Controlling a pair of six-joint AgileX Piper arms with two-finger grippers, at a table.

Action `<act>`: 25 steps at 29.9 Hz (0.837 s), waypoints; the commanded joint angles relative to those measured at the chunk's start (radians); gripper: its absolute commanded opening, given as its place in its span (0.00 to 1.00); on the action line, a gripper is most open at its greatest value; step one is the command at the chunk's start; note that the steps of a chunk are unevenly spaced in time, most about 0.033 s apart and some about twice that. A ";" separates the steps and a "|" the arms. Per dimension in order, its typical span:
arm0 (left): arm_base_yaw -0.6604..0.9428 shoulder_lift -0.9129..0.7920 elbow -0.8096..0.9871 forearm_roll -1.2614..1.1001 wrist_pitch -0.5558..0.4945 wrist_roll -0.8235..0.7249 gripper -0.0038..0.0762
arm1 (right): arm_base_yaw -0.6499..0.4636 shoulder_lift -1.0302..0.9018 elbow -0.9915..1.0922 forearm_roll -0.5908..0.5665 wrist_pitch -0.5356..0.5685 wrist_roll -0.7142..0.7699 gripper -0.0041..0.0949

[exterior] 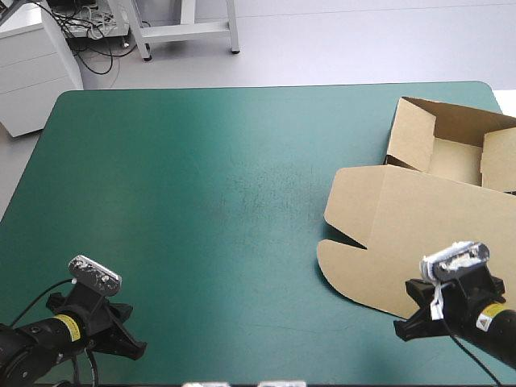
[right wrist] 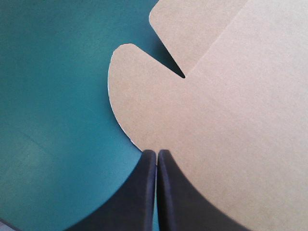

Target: Fold the box

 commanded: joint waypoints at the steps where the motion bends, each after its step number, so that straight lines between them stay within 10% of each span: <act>1: -0.006 0.004 -0.008 -0.029 -0.073 0.001 0.01 | -0.001 -0.093 0.049 0.023 -0.083 -0.001 0.03; 25: -0.006 -0.047 0.084 -0.045 -0.126 0.001 0.01 | -0.001 -0.251 0.202 0.019 -0.067 -0.009 0.03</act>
